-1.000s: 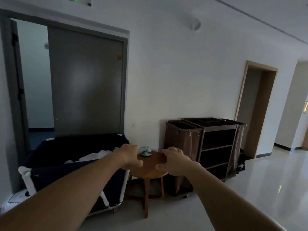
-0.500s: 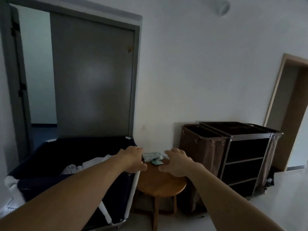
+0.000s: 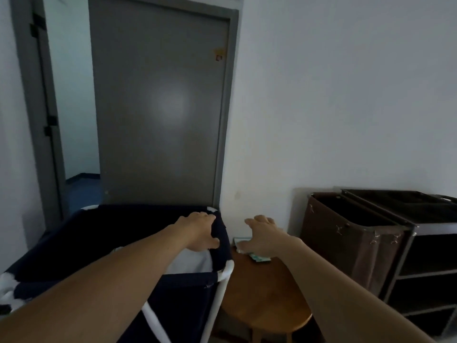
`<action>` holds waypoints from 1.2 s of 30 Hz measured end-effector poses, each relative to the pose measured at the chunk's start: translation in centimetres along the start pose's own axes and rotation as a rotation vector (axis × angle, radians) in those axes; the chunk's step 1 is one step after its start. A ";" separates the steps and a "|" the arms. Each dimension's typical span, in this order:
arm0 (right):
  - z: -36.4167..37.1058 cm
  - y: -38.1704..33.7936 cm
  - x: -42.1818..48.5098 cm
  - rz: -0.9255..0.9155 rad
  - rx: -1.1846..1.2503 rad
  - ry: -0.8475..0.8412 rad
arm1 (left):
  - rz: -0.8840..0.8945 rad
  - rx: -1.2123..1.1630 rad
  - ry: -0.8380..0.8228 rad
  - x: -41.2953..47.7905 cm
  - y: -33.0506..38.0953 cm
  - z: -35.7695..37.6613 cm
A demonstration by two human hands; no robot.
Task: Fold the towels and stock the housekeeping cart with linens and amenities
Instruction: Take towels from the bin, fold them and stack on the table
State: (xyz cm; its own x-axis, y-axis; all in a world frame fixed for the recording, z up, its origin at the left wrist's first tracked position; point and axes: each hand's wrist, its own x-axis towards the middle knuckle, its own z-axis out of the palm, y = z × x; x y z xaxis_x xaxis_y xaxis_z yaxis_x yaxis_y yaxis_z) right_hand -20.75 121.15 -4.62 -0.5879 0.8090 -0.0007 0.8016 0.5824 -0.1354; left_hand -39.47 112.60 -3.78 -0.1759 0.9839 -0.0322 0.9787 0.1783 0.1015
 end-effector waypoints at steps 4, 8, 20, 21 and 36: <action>0.5 -0.4 7.2 0.012 -0.011 0.005 | 0.021 -0.012 0.021 6.5 -4.2 0.0; 0.7 -1.7 14.0 0.009 -0.021 -0.019 | 0.037 -0.017 -0.005 12.3 -7.9 -0.6; 6.1 -0.9 31.4 -0.038 -0.016 -0.151 | -0.063 -0.076 -0.081 27.9 -15.7 3.8; 6.7 -0.6 33.0 -0.054 -0.008 -0.161 | -0.080 -0.079 -0.094 29.1 -16.0 4.4; 16.9 -0.3 53.7 -0.214 0.056 -0.443 | -0.340 -0.186 -0.308 43.8 -25.2 14.0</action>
State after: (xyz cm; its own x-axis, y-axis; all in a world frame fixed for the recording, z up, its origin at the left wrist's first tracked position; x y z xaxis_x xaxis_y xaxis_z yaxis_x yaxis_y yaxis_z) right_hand -54.42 163.11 -21.40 -0.7381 0.5528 -0.3867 0.6580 0.7165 -0.2317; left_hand -70.38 151.04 -21.64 -0.4153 0.8249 -0.3835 0.8309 0.5156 0.2092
